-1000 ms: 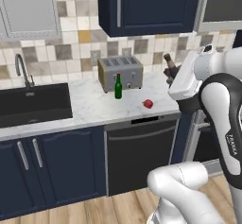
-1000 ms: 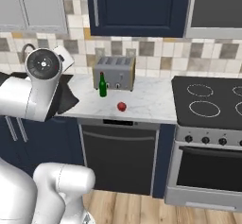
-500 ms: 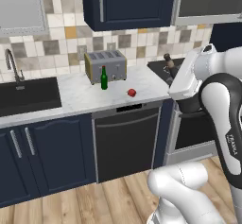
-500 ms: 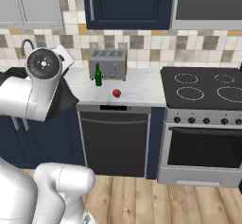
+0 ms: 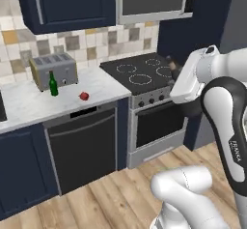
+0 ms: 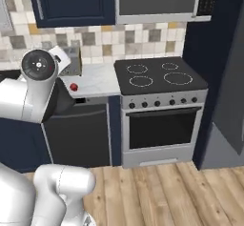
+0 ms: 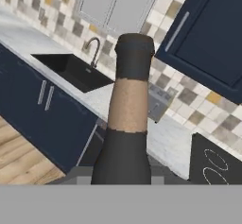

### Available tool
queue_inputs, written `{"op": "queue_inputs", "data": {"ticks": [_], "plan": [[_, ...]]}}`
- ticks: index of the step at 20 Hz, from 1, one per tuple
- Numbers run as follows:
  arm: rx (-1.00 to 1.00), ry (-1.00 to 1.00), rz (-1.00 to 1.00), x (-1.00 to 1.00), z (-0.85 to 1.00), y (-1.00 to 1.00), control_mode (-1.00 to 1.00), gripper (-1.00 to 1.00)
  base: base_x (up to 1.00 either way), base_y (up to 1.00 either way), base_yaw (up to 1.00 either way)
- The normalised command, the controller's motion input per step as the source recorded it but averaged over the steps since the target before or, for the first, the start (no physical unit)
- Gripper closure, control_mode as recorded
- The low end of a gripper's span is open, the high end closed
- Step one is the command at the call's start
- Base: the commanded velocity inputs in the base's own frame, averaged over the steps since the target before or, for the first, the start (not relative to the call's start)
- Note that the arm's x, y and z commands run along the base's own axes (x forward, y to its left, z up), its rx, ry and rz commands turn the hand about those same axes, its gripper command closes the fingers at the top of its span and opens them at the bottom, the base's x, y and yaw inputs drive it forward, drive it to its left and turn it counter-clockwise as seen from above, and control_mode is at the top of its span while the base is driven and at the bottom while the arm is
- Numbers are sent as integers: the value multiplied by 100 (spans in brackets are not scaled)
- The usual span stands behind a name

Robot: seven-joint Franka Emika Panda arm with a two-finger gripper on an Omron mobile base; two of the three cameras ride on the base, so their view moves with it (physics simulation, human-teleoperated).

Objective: Place the liquor and beer on the top shelf of the fridge to keep them out of children's reach, and place the bell pepper on lower shelves for easy access.

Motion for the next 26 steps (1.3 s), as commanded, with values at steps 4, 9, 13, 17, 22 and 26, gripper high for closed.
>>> {"op": "queue_inputs", "data": {"ticks": [4, 9, 13, 17, 22, 26], "plan": [[0, 0, 0, 0, 0, 0, 100, 100, 0, -81, -52], [0, 0, 0, 0, 0, 0, 100, 100, 11, -84, -50], [0, 0, 0, 0, 0, 0, 100, 100, 24, -82, -49], [0, 0, 0, 0, 0, 0, 100, 100, 41, -82, -47], [0, 0, 0, 0, 0, 0, 100, 100, 62, -73, -40], [0, 0, 0, 0, 0, 0, 100, 100, 87, -47, -21]]}}
